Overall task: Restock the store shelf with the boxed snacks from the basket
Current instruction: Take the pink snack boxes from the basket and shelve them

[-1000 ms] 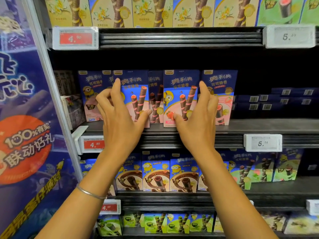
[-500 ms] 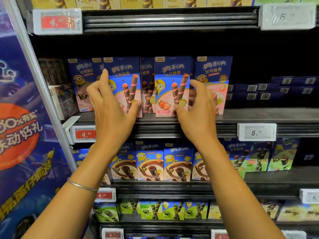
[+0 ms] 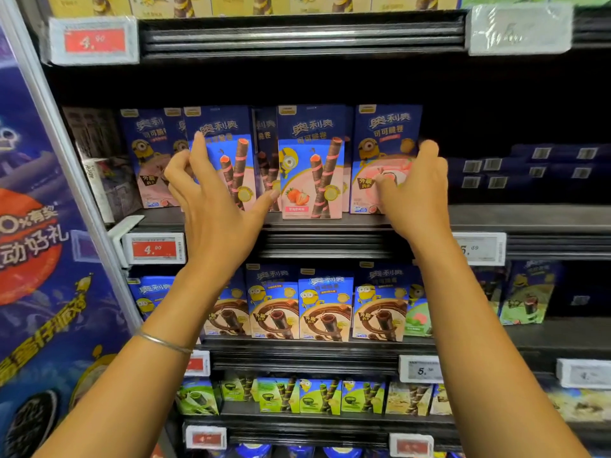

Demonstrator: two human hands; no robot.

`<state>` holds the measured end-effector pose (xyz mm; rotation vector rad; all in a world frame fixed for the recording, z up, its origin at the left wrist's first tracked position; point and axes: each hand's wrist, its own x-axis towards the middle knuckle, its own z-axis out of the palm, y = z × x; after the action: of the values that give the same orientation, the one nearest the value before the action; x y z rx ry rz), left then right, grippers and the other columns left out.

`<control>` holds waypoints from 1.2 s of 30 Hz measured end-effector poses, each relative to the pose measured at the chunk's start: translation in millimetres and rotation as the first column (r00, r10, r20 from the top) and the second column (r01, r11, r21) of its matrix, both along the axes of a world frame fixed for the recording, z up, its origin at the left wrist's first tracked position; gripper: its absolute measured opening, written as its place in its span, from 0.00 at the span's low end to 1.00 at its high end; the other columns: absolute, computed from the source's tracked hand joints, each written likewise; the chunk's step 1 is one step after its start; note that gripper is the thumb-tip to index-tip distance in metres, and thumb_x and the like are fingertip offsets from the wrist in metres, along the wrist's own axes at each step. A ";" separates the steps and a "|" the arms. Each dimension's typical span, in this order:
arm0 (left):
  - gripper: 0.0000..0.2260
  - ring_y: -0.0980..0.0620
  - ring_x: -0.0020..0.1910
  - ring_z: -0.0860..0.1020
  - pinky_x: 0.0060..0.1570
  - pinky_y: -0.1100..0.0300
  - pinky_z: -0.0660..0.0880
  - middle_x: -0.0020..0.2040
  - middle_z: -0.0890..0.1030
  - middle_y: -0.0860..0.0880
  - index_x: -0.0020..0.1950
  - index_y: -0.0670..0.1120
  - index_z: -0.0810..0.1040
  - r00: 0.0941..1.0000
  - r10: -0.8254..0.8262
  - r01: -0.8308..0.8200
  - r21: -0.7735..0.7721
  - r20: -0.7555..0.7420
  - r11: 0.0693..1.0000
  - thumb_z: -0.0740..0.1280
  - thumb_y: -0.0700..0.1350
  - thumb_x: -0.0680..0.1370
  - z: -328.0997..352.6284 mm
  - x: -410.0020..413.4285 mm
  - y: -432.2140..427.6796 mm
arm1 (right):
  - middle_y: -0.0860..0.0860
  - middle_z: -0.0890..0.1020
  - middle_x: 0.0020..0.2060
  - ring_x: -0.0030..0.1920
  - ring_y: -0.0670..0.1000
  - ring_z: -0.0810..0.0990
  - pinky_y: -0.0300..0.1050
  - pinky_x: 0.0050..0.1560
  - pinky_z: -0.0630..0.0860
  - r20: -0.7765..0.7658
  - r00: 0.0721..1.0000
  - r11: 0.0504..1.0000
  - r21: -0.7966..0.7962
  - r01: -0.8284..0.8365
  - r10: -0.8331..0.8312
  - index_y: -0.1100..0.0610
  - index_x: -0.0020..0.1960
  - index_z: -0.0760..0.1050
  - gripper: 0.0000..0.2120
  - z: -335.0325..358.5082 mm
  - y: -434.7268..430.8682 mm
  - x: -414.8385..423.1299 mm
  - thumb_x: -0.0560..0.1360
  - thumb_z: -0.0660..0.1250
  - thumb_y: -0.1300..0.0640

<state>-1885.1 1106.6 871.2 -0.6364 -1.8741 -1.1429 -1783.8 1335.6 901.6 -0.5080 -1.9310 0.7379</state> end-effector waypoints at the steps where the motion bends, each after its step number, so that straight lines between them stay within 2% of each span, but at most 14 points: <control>1: 0.53 0.37 0.74 0.61 0.68 0.77 0.49 0.74 0.61 0.34 0.83 0.37 0.53 1.000 0.010 -0.010 0.002 0.006 1.000 0.81 0.55 0.71 0.4 0.2 1.3 | 0.58 0.68 0.66 0.64 0.60 0.72 0.46 0.52 0.70 -0.001 1.000 1.000 0.013 0.008 -0.008 0.57 0.70 0.62 0.26 1.0 1.4 -0.8 0.77 0.70 0.58; 4: 0.54 0.37 0.74 0.61 0.71 0.62 0.56 0.75 0.60 0.34 0.84 0.38 0.53 0.999 0.047 -0.047 -0.013 0.015 0.999 0.82 0.55 0.70 1.1 1.8 5.4 | 0.58 0.68 0.64 0.63 0.60 0.73 0.46 0.51 0.70 -0.001 1.000 0.999 0.031 0.024 -0.024 0.56 0.67 0.63 0.24 1.1 3.7 -1.7 0.78 0.71 0.57; 9: 0.55 0.36 0.74 0.61 0.73 0.51 0.63 0.76 0.59 0.35 0.84 0.40 0.54 0.994 0.106 -0.106 -0.027 0.017 0.994 0.82 0.57 0.69 0.8 5.2 10.3 | 0.57 0.68 0.64 0.61 0.56 0.73 0.44 0.48 0.69 -0.026 0.999 0.999 0.039 0.022 -0.021 0.56 0.66 0.64 0.23 -0.7 2.7 -2.5 0.77 0.72 0.57; 13: 0.54 0.36 0.74 0.61 0.72 0.47 0.65 0.76 0.58 0.35 0.84 0.41 0.54 0.991 0.132 -0.131 -0.036 0.016 0.991 0.82 0.58 0.69 0.2 5.5 12.3 | 0.57 0.69 0.65 0.65 0.59 0.72 0.50 0.50 0.72 0.026 0.997 0.994 0.079 0.074 -0.076 0.56 0.67 0.64 0.24 0.5 2.0 -2.4 0.77 0.72 0.54; 15: 0.54 0.36 0.74 0.61 0.72 0.47 0.65 0.77 0.58 0.35 0.84 0.42 0.54 0.992 0.127 -0.127 -0.030 0.020 0.992 0.82 0.58 0.69 -0.4 5.0 13.1 | 0.57 0.69 0.66 0.66 0.60 0.71 0.53 0.53 0.75 0.048 0.995 0.994 0.079 0.079 -0.083 0.56 0.68 0.63 0.26 0.8 1.6 -1.8 0.77 0.72 0.54; 18: 0.54 0.37 0.75 0.60 0.70 0.57 0.62 0.77 0.57 0.36 0.84 0.43 0.54 0.994 0.108 -0.108 -0.015 0.029 0.994 0.82 0.57 0.69 -2.4 4.1 12.9 | 0.58 0.66 0.67 0.67 0.60 0.67 0.55 0.58 0.75 0.025 0.996 0.994 0.072 0.084 -0.086 0.57 0.72 0.60 0.31 -0.5 -2.4 0.0 0.76 0.73 0.56; 20: 0.53 0.37 0.75 0.59 0.68 0.60 0.58 0.77 0.58 0.35 0.84 0.41 0.54 0.995 0.095 -0.094 -0.013 0.031 0.995 0.82 0.56 0.70 -3.9 3.4 12.0 | 0.59 0.64 0.68 0.66 0.58 0.65 0.49 0.59 0.71 -0.082 0.986 0.985 0.086 0.149 -0.142 0.58 0.75 0.59 0.34 -4.4 -10.9 3.8 0.74 0.72 0.57; 22: 0.50 0.37 0.74 0.60 0.69 0.59 0.59 0.76 0.59 0.35 0.83 0.39 0.54 0.995 0.087 -0.086 -0.020 0.037 0.996 0.80 0.55 0.73 -5.3 2.9 10.6 | 0.57 0.66 0.66 0.63 0.54 0.65 0.42 0.58 0.66 -0.251 0.958 0.980 0.103 0.171 -0.141 0.58 0.74 0.63 0.32 -10.4 -24.1 8.5 0.72 0.69 0.59; 24: 0.45 0.37 0.74 0.61 0.70 0.54 0.62 0.74 0.61 0.35 0.82 0.38 0.55 0.995 0.087 -0.086 -0.027 0.039 0.996 0.77 0.52 0.75 -5.8 2.9 9.5 | 0.54 0.68 0.64 0.62 0.52 0.68 0.42 0.58 0.69 -0.312 0.950 0.990 0.130 0.045 -0.002 0.56 0.71 0.67 0.28 -16.5 -37.9 9.9 0.73 0.67 0.58; 26: 0.42 0.36 0.73 0.62 0.70 0.49 0.65 0.73 0.62 0.35 0.82 0.38 0.55 0.996 0.085 -0.084 -0.033 0.035 0.996 0.74 0.49 0.77 -5.6 3.4 9.2 | 0.52 0.70 0.64 0.62 0.51 0.72 0.46 0.60 0.74 -0.215 0.964 0.982 0.139 -0.128 0.156 0.54 0.71 0.67 0.25 -19.5 -49.2 5.7 0.76 0.68 0.56; 29: 0.42 0.37 0.72 0.63 0.68 0.54 0.63 0.73 0.62 0.36 0.83 0.38 0.55 0.997 0.074 -0.072 -0.040 0.032 0.997 0.74 0.49 0.77 -5.2 4.4 9.3 | 0.49 0.73 0.62 0.60 0.52 0.75 0.55 0.57 0.77 -0.019 0.980 0.962 0.196 -0.191 0.198 0.51 0.71 0.67 0.24 -22.6 -59.4 -3.0 0.77 0.68 0.51; 32: 0.42 0.38 0.71 0.63 0.66 0.58 0.60 0.72 0.63 0.36 0.83 0.38 0.54 0.998 0.051 -0.050 -0.049 0.029 0.998 0.73 0.52 0.78 -5.5 5.9 8.4 | 0.46 0.73 0.59 0.54 0.51 0.79 0.57 0.51 0.79 -0.015 0.975 0.959 0.184 -0.215 0.221 0.49 0.68 0.67 0.21 -22.5 -67.0 -4.8 0.78 0.68 0.50; 36: 0.43 0.39 0.72 0.63 0.68 0.58 0.62 0.73 0.62 0.36 0.84 0.38 0.51 1.000 0.014 -0.013 -0.073 0.014 0.997 0.73 0.51 0.79 -6.7 6.1 5.3 | 0.46 0.74 0.58 0.54 0.50 0.78 0.55 0.52 0.80 -0.019 0.969 0.957 0.162 -0.240 0.246 0.49 0.68 0.69 0.19 -20.2 -65.8 -4.5 0.78 0.68 0.51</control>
<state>-1879.1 1111.9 864.4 -0.6567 -1.9368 -1.0767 -1788.3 1269.9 881.4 -0.1576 -2.0171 0.7343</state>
